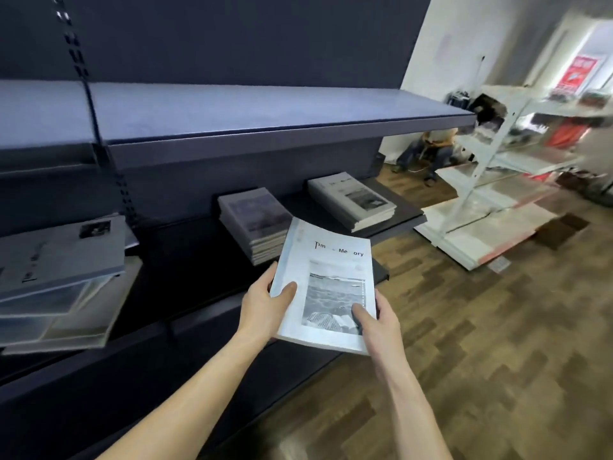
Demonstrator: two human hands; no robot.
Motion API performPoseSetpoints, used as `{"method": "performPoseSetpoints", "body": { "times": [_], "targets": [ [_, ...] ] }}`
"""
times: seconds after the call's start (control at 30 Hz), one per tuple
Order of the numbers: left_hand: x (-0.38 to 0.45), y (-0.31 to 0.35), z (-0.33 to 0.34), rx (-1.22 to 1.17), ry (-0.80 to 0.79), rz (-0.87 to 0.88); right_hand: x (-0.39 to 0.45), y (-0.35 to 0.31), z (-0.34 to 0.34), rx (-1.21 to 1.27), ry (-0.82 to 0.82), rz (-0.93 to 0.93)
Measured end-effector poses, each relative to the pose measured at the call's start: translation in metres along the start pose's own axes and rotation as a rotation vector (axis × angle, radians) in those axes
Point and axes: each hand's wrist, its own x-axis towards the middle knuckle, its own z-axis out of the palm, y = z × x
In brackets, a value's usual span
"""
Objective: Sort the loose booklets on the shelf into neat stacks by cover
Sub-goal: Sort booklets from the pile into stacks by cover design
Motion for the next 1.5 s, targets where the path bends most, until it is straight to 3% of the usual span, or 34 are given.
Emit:
{"method": "performPoseSetpoints", "body": {
  "times": [0.3, 0.6, 1.1, 1.33, 1.5],
  "targets": [
    [0.043, 0.032, 0.125, 0.035, -0.029, -0.006, 0.074, -0.002, -0.101, 0.033, 0.096, -0.006],
    [0.093, 0.052, 0.229, -0.054, 0.183, -0.032, 0.168, -0.025, -0.182, 0.042, -0.013, 0.015],
    [0.203, 0.048, 0.257, -0.045, 0.409, -0.202, 0.301, -0.038, -0.161, -0.031, -0.224, -0.076],
    [0.262, 0.034, 0.263, 0.0, 0.411, -0.26, 0.369, -0.037, -0.137, -0.044, -0.187, -0.06],
    [0.283, 0.036, 0.269, 0.135, 0.312, -0.253, 0.405, -0.039, -0.118, -0.017, -0.17, -0.064]
  ]
}}
